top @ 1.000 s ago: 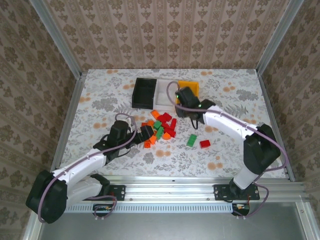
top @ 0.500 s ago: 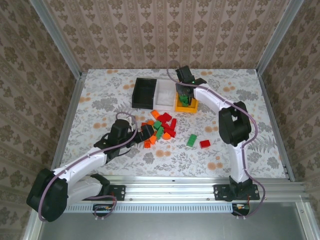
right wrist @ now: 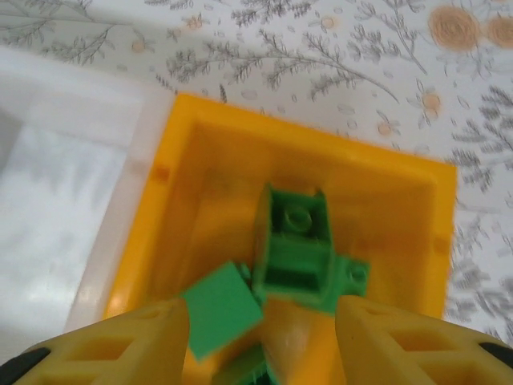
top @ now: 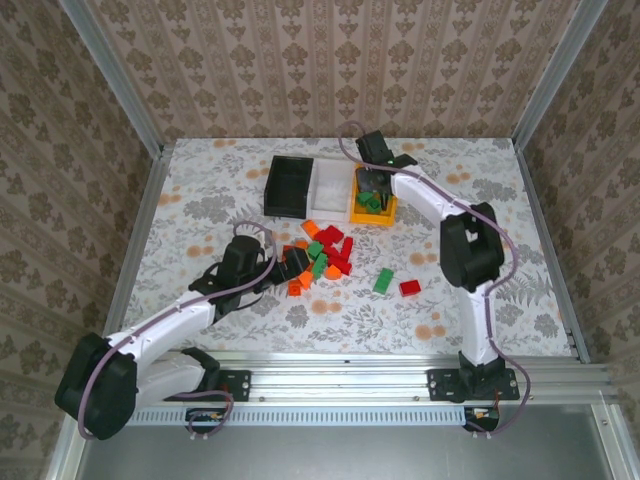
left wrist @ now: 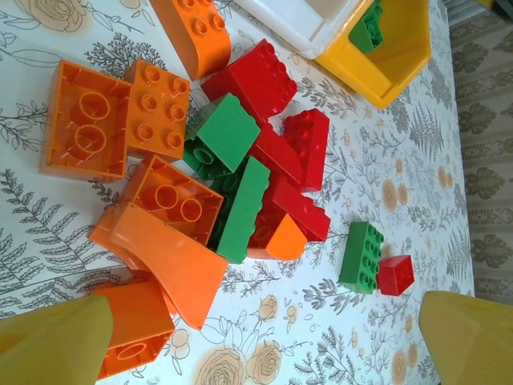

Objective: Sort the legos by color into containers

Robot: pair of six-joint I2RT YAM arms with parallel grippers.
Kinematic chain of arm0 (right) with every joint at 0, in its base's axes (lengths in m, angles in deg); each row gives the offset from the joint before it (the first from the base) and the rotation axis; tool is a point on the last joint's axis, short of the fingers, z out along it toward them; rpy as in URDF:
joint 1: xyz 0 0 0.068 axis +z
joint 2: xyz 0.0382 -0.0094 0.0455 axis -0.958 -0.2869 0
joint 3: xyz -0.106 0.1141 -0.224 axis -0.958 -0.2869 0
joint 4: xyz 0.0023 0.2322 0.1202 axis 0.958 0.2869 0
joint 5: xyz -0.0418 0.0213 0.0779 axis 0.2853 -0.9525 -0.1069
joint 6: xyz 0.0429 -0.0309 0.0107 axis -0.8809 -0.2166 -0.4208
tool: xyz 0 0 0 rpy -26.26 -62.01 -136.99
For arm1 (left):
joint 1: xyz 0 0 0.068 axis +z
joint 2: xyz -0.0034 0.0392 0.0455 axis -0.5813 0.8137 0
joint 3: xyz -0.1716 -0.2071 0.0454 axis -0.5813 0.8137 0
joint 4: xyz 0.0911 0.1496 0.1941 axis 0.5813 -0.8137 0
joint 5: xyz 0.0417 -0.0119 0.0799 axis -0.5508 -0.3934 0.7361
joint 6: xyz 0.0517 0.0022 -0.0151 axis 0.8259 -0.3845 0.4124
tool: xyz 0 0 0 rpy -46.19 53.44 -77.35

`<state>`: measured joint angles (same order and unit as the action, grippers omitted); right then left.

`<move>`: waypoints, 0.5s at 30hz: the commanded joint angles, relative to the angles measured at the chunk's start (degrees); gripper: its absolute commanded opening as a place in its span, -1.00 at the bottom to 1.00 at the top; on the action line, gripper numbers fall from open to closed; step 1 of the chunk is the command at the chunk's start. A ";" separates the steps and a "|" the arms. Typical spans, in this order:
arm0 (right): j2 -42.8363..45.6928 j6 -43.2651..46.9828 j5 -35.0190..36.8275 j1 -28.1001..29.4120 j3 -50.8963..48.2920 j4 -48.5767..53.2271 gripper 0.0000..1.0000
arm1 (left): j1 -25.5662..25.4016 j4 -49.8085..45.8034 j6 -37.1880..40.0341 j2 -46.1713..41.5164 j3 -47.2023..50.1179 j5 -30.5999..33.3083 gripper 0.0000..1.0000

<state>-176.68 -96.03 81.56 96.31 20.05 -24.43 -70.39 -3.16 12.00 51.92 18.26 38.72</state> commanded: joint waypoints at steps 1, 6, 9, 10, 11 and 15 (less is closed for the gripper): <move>14.94 -5.56 5.07 4.21 -10.83 -1.83 0.03 | -0.71 -0.53 1.26 -0.12 -1.40 0.43 1.00; 30.04 -17.05 10.68 12.70 -34.75 -4.27 0.09 | -3.57 0.39 2.25 1.07 -0.99 2.24 1.00; 35.54 -24.93 10.42 16.27 -44.85 -3.22 0.17 | -5.24 0.02 3.49 2.10 -1.64 2.90 1.00; 37.50 -27.26 9.38 17.16 -47.89 -3.45 0.18 | -5.69 0.03 3.83 2.52 -1.93 2.84 1.00; 39.34 -29.37 8.78 18.06 -50.57 -3.73 0.21 | -6.14 0.03 4.19 2.83 -2.21 2.75 1.00; 42.22 -33.90 6.97 20.35 -55.27 -2.87 0.25 | -7.41 0.34 4.62 3.32 -2.84 2.89 1.00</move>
<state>-136.96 -122.34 88.56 115.74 -34.20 -27.80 -77.03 -3.05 14.65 55.04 17.63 40.71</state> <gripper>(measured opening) 0.622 0.997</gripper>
